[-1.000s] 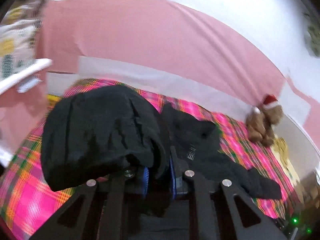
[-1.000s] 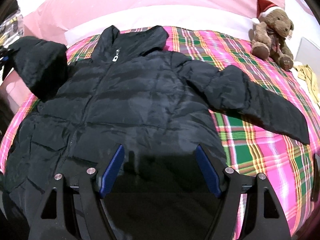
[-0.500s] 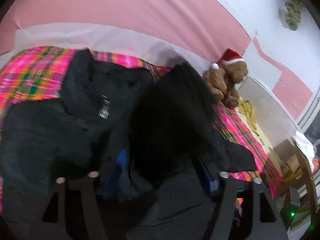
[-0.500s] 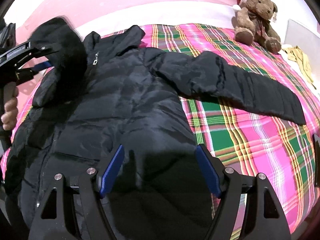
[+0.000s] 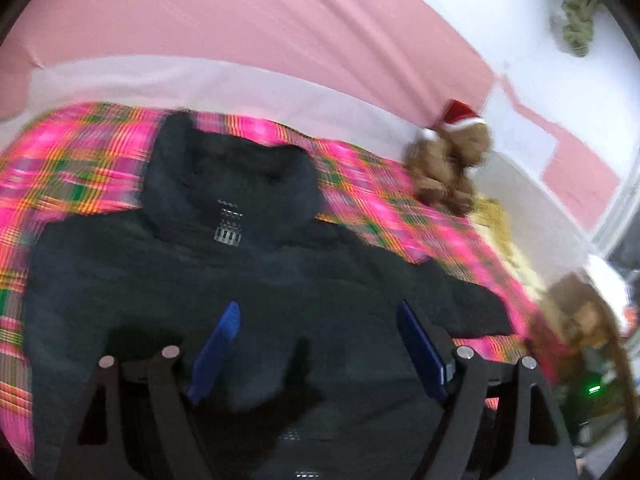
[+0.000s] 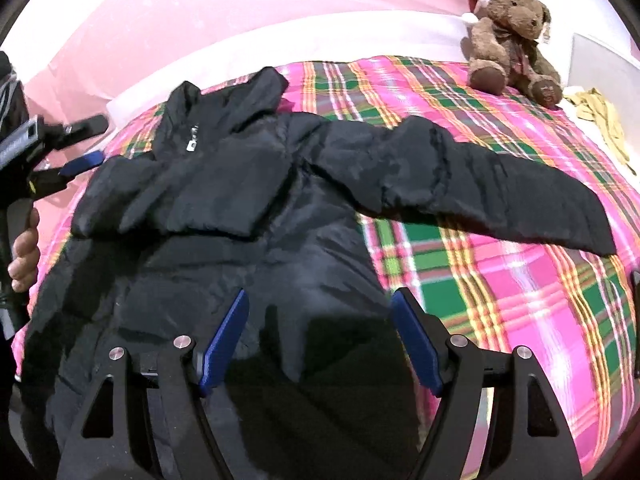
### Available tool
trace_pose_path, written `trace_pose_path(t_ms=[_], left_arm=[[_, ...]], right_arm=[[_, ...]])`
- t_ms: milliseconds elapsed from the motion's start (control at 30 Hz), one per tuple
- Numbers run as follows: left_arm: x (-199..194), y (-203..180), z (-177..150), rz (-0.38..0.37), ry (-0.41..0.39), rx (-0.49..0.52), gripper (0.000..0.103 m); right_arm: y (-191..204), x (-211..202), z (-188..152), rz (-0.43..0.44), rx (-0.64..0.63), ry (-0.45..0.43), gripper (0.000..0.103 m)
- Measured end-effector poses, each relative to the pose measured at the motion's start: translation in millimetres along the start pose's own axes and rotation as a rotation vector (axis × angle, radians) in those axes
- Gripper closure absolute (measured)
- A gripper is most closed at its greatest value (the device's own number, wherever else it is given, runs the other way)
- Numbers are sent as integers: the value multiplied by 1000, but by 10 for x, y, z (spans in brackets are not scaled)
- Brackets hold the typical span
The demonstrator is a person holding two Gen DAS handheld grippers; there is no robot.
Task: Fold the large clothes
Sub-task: 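Fold the held sleeve across the jacket body with the left tool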
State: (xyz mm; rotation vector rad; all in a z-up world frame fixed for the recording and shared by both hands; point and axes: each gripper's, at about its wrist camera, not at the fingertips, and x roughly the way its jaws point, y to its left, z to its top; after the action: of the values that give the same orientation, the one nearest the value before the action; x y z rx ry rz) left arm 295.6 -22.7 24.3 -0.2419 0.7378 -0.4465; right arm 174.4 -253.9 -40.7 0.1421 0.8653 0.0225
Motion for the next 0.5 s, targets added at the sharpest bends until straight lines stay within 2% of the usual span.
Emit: trace_pose_path(t_ms=[133,200,233,267,333,500], left_arm=[[-4,647,100,217,-1,-21,21],[61,998,84,302,21,-40,21],[115,1162,55,329,42,-64,21],[169,1333,-8,346,72,-103,22],[234,1544,-148,332,100,-161,23],[188,1492,-287,316,89,-141,23]], right_arm=[[188,160,175,48,-28,2,31],[283,288,269,74,-41,14,44],[354,404,342,69,-56,25,47],[402,486,389,65,-69,31,52],[486,722,505,68,-90,53,54],[471,1335,809,-3,-99,112,55]])
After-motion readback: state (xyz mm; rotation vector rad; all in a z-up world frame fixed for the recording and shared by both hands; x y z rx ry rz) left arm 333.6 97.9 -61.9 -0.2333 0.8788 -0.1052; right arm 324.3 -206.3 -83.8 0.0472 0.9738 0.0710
